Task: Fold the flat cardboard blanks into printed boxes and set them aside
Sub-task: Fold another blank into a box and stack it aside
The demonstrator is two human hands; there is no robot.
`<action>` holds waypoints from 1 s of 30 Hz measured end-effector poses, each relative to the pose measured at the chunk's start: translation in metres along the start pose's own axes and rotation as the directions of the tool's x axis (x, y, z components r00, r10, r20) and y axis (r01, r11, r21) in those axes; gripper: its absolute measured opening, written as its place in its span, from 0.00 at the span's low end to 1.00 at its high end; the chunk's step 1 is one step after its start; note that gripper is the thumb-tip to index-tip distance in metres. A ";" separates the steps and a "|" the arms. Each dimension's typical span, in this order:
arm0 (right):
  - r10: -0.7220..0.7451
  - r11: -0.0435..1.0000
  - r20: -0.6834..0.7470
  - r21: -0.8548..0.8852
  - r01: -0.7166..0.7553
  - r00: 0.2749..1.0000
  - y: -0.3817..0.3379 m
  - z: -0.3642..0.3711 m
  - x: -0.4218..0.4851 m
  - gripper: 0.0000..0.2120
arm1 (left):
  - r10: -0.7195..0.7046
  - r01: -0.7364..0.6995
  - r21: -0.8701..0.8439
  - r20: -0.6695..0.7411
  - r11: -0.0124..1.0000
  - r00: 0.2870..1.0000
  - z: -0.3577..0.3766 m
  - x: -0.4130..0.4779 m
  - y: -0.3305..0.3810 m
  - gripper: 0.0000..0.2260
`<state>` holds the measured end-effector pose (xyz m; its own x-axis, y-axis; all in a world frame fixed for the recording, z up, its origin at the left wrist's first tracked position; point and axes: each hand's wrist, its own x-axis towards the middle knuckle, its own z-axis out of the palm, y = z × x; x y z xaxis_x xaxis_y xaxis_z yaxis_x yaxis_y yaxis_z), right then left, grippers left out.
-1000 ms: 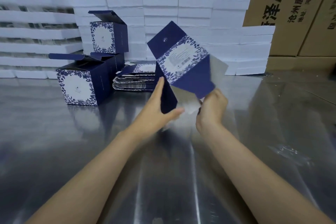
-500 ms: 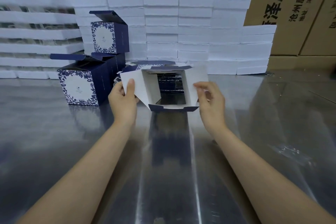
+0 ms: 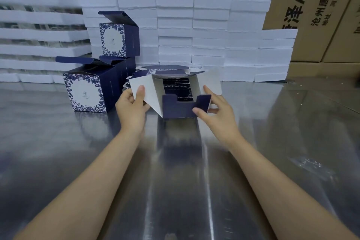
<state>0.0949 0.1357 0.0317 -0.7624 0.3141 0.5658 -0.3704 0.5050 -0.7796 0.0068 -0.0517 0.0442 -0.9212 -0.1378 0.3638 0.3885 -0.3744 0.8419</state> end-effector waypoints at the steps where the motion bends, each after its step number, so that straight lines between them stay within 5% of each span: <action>1: 0.001 1.000 -0.061 0.023 0.001 0.998 0.000 0.001 0.000 0.31 | 0.002 -0.002 -0.004 0.014 1.000 1.000 0.001 -0.002 0.001 0.05; 6: 0.045 0.999 -0.289 0.041 -0.035 0.956 0.007 0.005 0.004 0.31 | -0.010 0.012 -0.029 0.094 0.999 0.996 0.007 -0.007 0.000 0.04; 9: 0.055 0.998 -0.366 0.050 -0.039 0.929 0.009 0.005 0.007 0.31 | -0.096 0.078 0.096 0.195 0.992 0.976 0.010 -0.012 -0.009 0.12; 14: 0.003 1.000 -0.358 0.004 -0.002 0.934 0.009 0.002 0.006 0.32 | -0.221 0.104 0.259 0.476 0.960 0.851 0.011 -0.026 -0.030 0.11; 18: -0.077 0.993 -0.230 -0.109 0.053 0.970 0.005 0.003 0.004 0.35 | -0.107 0.024 0.196 0.424 0.980 0.899 0.011 -0.024 -0.029 0.10; 23: -0.261 0.930 -0.094 -0.291 0.224 0.961 -0.001 0.003 0.001 0.30 | 0.015 -0.105 0.324 0.268 0.940 0.963 0.008 -0.018 -0.023 0.12; 26: -0.439 0.801 -0.074 -0.483 0.353 0.895 -0.008 0.001 0.001 0.22 | 0.186 -0.320 0.476 0.307 0.819 0.933 0.005 -0.016 -0.022 0.08; 30: -0.334 0.873 -0.080 -0.401 0.277 0.939 -0.024 -0.005 0.003 0.17 | 0.264 -0.476 0.533 0.427 0.700 0.865 0.001 -0.014 -0.021 0.10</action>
<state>0.1044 0.1279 0.0535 -0.5497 0.1902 0.8134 -0.3217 0.8504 -0.4163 0.0111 -0.0413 0.0216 -0.6857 0.1737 0.7068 0.7213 0.2921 0.6280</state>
